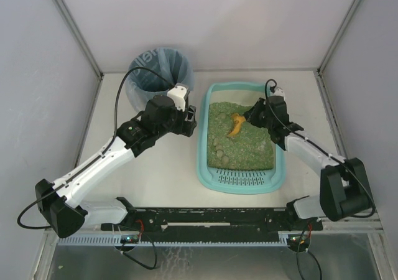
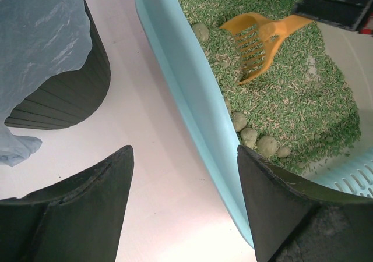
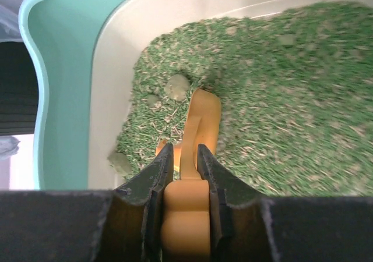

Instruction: Clean the litter box

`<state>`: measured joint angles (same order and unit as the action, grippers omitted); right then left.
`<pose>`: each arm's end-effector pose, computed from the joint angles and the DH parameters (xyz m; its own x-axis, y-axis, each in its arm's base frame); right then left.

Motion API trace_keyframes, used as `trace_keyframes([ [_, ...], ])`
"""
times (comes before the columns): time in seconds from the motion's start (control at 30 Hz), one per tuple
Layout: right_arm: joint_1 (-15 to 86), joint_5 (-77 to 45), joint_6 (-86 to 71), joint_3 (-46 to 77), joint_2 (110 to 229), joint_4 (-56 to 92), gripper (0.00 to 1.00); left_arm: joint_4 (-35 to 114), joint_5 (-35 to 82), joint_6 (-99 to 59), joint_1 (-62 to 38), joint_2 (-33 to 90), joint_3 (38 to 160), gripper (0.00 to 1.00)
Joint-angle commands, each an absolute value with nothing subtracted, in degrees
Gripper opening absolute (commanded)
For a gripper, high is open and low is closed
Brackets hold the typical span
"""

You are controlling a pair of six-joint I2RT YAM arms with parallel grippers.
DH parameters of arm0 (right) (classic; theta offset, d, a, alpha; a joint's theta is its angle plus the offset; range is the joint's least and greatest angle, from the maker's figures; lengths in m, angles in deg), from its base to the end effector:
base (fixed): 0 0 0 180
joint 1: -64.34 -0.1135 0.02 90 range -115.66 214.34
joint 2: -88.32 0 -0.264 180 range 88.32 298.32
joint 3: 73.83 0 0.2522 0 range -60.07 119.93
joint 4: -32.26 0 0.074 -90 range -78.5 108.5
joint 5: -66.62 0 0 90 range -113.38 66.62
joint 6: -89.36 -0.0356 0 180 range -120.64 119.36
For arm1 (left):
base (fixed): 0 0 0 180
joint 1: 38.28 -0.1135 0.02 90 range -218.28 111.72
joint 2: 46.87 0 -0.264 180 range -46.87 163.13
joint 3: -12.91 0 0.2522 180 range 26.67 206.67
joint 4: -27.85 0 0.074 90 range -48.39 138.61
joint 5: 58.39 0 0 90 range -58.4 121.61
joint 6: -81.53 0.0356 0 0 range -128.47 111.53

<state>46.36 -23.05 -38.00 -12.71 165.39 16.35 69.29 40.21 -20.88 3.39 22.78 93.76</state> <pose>0.2820 0.0917 0.2437 -0.5892 0.4468 -0.6732 0.0556 0.8537 0.5178 0.2052 -0.1755 0.3550 -0.4879 0.1498 -0.8599 0.4669 0.8772 -0.1121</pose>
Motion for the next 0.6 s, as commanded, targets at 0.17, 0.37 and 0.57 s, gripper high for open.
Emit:
trace_keyframes([
  [0.17,42.9,-4.76,-53.17,-16.46,177.3,35.19,0.0,68.85,40.69,-19.77,3.47,22.02,98.76,0.76],
  [0.37,43.78,-5.95,-55.21,-20.23,173.47,38.98,0.0,68.84,41.03,-19.67,3.47,21.68,98.74,0.76],
  [0.57,45.1,-9.31,-55.75,-23.69,165.04,39.35,0.0,68.83,41.01,-19.61,3.47,21.64,98.82,0.76],
])
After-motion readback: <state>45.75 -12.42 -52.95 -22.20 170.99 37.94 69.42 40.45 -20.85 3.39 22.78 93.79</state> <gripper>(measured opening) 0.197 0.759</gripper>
